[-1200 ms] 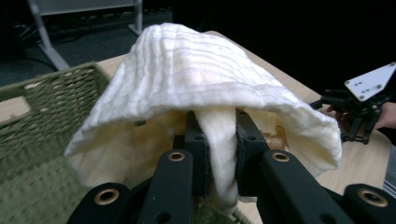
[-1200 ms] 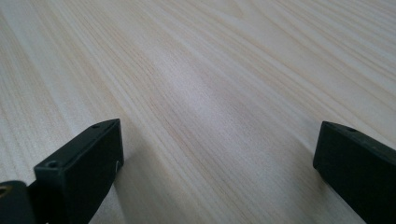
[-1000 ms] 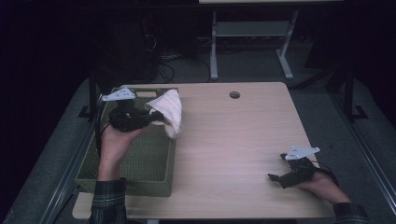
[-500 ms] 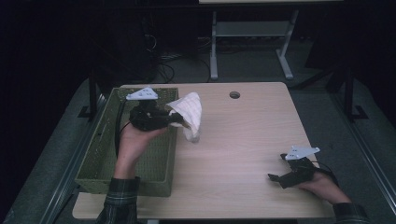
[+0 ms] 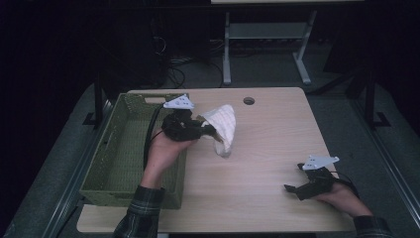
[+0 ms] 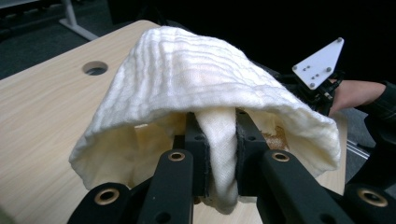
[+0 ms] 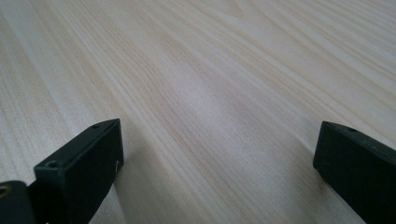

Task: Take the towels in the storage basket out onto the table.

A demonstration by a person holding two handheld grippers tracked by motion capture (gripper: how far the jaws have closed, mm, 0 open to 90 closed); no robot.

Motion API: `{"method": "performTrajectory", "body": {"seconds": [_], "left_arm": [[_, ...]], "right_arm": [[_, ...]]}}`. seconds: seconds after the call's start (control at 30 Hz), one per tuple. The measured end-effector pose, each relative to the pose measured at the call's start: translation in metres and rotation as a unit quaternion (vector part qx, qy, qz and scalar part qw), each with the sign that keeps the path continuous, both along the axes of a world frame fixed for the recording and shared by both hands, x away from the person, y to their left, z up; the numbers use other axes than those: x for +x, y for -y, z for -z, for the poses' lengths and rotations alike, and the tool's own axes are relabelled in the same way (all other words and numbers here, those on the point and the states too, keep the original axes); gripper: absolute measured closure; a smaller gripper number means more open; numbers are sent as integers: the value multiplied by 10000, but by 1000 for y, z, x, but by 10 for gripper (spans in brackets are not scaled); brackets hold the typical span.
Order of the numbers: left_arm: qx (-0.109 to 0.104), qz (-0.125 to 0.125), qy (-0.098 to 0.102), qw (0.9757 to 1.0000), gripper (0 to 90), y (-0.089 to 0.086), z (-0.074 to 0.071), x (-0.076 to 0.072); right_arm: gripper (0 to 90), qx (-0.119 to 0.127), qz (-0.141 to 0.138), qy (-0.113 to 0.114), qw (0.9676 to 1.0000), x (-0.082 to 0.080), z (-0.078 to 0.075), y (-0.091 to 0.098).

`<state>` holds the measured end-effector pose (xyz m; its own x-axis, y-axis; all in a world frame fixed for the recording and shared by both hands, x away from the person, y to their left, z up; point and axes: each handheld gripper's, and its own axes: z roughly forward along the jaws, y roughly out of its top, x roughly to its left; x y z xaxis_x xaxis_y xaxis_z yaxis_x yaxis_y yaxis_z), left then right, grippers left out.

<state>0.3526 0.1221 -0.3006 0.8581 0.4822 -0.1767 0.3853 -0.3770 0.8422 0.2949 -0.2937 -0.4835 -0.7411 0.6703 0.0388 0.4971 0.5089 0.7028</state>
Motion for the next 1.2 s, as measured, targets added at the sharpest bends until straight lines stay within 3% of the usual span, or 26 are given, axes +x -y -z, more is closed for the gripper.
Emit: {"method": "performTrajectory", "body": {"seconds": [0.47, 0.57, 0.8, 1.07, 1.2], "left_arm": [[129, 237, -35, 9996, 786, 40, 16, -2], [251, 346, -37, 9991, 786, 52, 22, -4], [314, 365, -69, 9988, 786, 68, 32, -5], [654, 409, -108, 9970, 785, 86, 51, -7], [700, 403, -151, 9966, 785, 93, 59, -8]], "right_arm": [[11, 10, 4, -7, 10000, 0, 0, 0], [11, 12, 6, -11, 10000, 0, 0, 0], [11, 11, 6, -10, 10000, 0, 0, 0], [11, 1, 2, 0, 10000, 0, 0, 0], [11, 0, 2, 0, 10000, 0, 0, 0]]}}
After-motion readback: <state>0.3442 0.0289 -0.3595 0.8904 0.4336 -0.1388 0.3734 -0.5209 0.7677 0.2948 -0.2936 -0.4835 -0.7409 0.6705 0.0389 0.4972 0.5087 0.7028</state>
